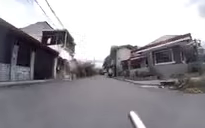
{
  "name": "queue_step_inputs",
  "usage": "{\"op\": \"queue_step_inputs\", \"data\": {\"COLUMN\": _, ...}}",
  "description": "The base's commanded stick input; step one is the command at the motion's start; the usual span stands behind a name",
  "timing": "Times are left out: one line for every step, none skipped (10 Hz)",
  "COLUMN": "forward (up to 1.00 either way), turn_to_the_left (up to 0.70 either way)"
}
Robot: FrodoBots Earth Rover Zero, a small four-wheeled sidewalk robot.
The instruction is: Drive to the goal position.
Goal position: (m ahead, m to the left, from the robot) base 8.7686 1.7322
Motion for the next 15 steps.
{"op": "queue_step_inputs", "data": {"forward": 0.85, "turn_to_the_left": -0.04}}
{"op": "queue_step_inputs", "data": {"forward": 0.85, "turn_to_the_left": -0.05}}
{"op": "queue_step_inputs", "data": {"forward": 0.85, "turn_to_the_left": -0.17}}
{"op": "queue_step_inputs", "data": {"forward": 0.85, "turn_to_the_left": -0.3}}
{"op": "queue_step_inputs", "data": {"forward": 0.85, "turn_to_the_left": -0.34}}
{"op": "queue_step_inputs", "data": {"forward": 0.85, "turn_to_the_left": -0.34}}
{"op": "queue_step_inputs", "data": {"forward": 0.85, "turn_to_the_left": -0.13}}
{"op": "queue_step_inputs", "data": {"forward": 0.85, "turn_to_the_left": 0.0}}
{"op": "queue_step_inputs", "data": {"forward": 0.85, "turn_to_the_left": 0.0}}
{"op": "queue_step_inputs", "data": {"forward": 0.85, "turn_to_the_left": 0.0}}
{"op": "queue_step_inputs", "data": {"forward": 0.85, "turn_to_the_left": 0.0}}
{"op": "queue_step_inputs", "data": {"forward": 0.85, "turn_to_the_left": 0.0}}
{"op": "queue_step_inputs", "data": {"forward": 0.85, "turn_to_the_left": 0.0}}
{"op": "queue_step_inputs", "data": {"forward": 0.85, "turn_to_the_left": -0.02}}
{"op": "queue_step_inputs", "data": {"forward": 0.85, "turn_to_the_left": -0.06}}
